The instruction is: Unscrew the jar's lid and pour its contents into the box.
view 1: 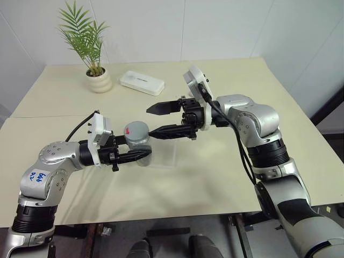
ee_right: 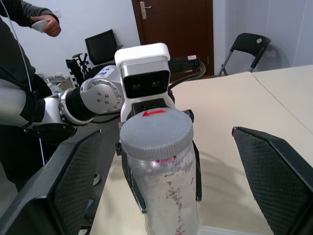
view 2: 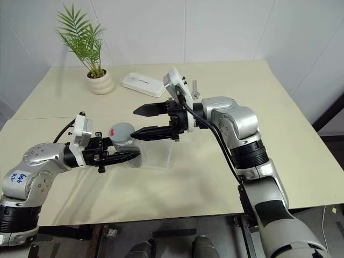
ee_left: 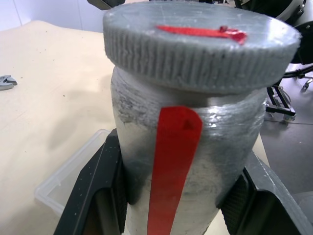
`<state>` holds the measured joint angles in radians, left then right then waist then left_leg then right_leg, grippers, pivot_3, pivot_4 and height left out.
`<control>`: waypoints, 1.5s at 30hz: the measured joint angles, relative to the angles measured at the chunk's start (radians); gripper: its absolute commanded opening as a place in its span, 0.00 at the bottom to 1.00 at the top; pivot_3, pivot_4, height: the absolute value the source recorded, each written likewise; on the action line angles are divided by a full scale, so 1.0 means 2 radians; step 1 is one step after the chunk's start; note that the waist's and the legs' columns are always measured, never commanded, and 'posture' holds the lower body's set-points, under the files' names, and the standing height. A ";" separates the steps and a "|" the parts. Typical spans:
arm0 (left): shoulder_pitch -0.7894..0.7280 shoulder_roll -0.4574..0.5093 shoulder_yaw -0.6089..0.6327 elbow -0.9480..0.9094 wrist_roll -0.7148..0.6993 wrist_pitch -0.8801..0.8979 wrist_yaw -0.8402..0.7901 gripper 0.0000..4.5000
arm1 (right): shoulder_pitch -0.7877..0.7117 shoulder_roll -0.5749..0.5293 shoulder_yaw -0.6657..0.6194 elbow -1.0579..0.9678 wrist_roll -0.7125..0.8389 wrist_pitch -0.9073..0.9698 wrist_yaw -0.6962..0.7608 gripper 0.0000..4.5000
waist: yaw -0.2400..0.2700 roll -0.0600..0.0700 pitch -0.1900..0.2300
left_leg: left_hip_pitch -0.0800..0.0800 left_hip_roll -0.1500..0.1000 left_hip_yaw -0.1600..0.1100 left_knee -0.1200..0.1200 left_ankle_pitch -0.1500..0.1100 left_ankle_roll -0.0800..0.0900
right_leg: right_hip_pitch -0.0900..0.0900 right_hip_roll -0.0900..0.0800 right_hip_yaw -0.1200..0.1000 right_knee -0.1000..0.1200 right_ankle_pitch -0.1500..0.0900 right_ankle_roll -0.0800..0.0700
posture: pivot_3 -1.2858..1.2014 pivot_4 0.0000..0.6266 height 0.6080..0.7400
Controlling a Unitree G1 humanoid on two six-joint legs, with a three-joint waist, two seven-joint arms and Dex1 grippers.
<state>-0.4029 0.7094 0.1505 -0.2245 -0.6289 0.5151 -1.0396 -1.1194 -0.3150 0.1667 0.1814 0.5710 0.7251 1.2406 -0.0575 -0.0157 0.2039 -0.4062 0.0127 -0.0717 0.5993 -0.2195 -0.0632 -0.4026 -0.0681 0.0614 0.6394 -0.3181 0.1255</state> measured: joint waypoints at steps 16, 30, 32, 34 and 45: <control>0.001 0.000 0.000 -0.006 0.000 0.002 0.001 0.44 | -0.010 0.035 0.040 -0.005 -0.023 -0.004 -0.014 0.91 | 0.001 0.000 0.000 | 0.000 0.001 0.000 0.000 0.000 -0.001 | -0.002 0.001 0.000 0.003 0.000 -0.001 | 0.52 0.24 1.00; 0.007 0.001 0.008 -0.020 -0.009 0.002 0.003 0.44 | -0.014 0.068 -0.044 -0.010 0.065 0.064 -0.054 0.56 | 0.001 0.000 0.000 | 0.000 0.001 0.000 0.000 0.000 -0.002 | -0.002 0.001 0.001 0.004 -0.001 -0.001 | 0.52 0.24 1.00; 0.013 0.001 0.007 -0.019 -0.009 0.003 0.002 0.44 | -0.026 0.068 -0.084 -0.016 0.103 0.088 -0.069 0.56 | 0.001 0.000 0.000 | 0.000 0.001 0.000 0.000 0.000 -0.002 | -0.002 0.001 0.001 0.003 -0.001 -0.001 | 0.52 0.24 1.00; 0.014 0.002 0.007 -0.020 -0.009 0.004 0.003 0.44 | -0.024 0.062 -0.097 -0.031 0.112 0.093 -0.082 0.56 | 0.002 0.000 0.000 | 0.000 0.001 0.000 0.000 0.000 -0.002 | -0.002 0.001 0.001 0.003 -0.001 -0.001 | 0.52 0.24 1.00; 0.035 0.028 0.050 -0.022 -0.036 0.049 0.030 0.44 | 0.173 -0.034 -0.099 0.170 -0.128 -0.304 -0.173 0.56 | 0.001 0.000 0.000 | 0.000 0.001 0.002 -0.001 0.000 -0.002 | -0.003 0.001 0.002 0.002 -0.001 -0.001 | 0.52 0.24 1.00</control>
<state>-0.3333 0.7659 0.2497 -0.2685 -0.7002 0.6124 -0.9805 -0.7732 -0.3839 -0.0316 0.5206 0.3142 0.1172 0.8943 -0.0545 -0.0165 0.2045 -0.4070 0.0143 -0.0686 0.5982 -0.2186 -0.0665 -0.4076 -0.0655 0.0648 0.6441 -0.3195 0.1230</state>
